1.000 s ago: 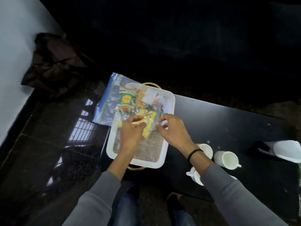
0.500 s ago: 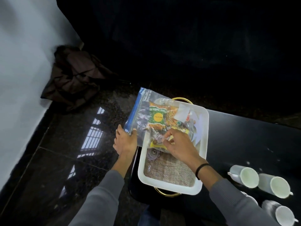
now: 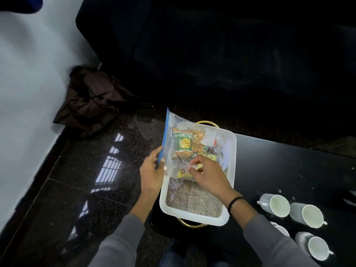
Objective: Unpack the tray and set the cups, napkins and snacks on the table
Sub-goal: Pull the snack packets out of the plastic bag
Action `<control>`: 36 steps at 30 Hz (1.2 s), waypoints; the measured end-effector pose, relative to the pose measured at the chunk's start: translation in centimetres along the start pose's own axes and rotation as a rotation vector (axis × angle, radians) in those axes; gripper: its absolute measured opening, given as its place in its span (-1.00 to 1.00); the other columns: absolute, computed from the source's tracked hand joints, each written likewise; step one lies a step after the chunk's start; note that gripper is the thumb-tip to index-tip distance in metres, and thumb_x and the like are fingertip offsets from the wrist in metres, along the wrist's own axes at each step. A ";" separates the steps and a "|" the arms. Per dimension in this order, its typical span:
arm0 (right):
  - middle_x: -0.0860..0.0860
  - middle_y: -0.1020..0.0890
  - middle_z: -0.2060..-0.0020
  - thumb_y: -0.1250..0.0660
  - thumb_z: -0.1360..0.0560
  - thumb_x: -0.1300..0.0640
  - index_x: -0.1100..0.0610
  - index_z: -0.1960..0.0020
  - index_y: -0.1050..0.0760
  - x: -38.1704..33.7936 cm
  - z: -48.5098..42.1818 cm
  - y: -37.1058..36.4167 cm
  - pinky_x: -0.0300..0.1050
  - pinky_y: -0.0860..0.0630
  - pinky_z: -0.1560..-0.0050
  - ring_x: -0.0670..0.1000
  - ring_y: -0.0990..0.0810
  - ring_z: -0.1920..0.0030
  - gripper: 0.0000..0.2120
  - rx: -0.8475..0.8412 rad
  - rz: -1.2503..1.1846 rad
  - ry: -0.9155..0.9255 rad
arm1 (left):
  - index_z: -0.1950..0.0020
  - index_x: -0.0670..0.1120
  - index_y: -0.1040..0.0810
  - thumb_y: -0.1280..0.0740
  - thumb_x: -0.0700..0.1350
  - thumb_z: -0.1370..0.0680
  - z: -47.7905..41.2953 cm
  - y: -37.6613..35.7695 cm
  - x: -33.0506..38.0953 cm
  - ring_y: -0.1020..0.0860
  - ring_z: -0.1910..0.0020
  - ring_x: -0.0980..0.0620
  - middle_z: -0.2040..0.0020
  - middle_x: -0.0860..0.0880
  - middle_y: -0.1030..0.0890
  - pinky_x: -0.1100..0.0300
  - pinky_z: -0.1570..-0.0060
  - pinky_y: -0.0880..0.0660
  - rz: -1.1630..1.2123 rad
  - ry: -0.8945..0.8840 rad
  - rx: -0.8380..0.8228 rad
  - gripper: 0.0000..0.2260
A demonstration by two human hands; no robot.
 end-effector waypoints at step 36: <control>0.01 -0.66 0.19 -0.35 -0.60 0.09 0.15 0.13 -0.50 0.5 13.2 14.8 -0.07 -0.52 0.24 0.03 -0.60 0.22 -0.83 0.158 0.027 0.028 | -0.48 0.10 -0.09 -0.27 -0.03 -0.57 17.5 -7.3 16.6 -0.69 0.15 0.00 0.10 0.06 -0.70 0.00 0.09 -0.58 -0.241 -0.029 -0.216 -0.46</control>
Point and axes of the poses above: each hand's wrist, its own z-axis away from the middle knuckle, its own y-axis out of the back of the hand, x = y × z, the point moved 10 cm from there along -z, towards the middle knuckle
